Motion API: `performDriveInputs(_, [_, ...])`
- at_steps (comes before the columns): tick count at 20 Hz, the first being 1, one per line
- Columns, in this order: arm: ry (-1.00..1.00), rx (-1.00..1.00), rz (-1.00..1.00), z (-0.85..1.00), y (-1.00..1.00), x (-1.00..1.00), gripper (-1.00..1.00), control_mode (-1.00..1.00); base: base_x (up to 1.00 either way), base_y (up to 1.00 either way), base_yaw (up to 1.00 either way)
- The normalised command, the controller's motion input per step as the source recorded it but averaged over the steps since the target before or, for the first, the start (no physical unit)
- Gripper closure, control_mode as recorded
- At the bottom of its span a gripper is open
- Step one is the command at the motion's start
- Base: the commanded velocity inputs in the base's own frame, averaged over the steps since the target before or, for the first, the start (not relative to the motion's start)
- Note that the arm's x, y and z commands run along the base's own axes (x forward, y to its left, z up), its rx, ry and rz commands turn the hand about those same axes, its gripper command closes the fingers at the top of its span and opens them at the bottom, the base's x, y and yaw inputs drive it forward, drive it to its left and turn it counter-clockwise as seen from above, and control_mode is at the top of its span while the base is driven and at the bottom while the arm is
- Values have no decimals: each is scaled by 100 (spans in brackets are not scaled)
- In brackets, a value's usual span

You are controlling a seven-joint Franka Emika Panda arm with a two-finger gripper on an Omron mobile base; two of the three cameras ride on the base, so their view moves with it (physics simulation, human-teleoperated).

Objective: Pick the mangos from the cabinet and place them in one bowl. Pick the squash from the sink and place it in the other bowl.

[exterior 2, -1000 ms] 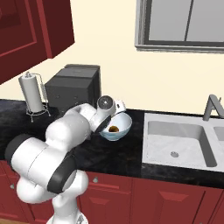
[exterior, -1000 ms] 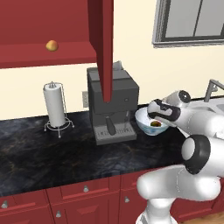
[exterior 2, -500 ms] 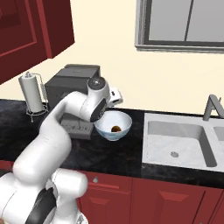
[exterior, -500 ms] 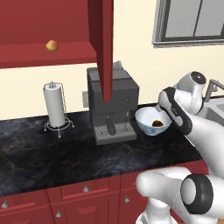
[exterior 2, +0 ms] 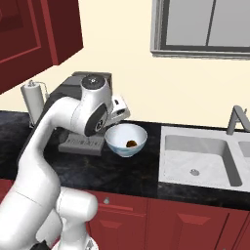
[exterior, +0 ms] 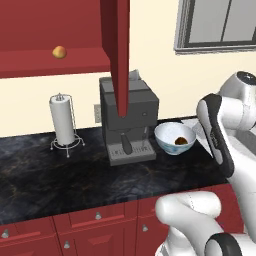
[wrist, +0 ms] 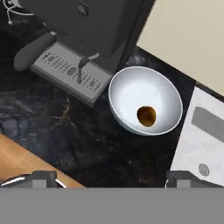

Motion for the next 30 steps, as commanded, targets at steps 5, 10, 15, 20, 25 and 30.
performDriveInputs(5, [3, -7, 9, -41, 23, -97, -100, -100, 0, 0, 0])
performDriveInputs(10, [-17, -11, 18, -52, 5, -53, -100, -100, 0, 0, 0])
performDriveInputs(15, [0, -1, 1, 0, 0, -3, -100, 100, -17, -2, 2])
performDriveInputs(20, [0, 0, 0, 0, 0, 0, -100, 100, -50, -31, 4])
performDriveInputs(25, [0, 0, 0, 0, 0, 0, -100, 100, -1, -57, -3])
performDriveInputs(30, [0, 0, 0, 0, 0, 0, -100, 100, 13, -84, -7])
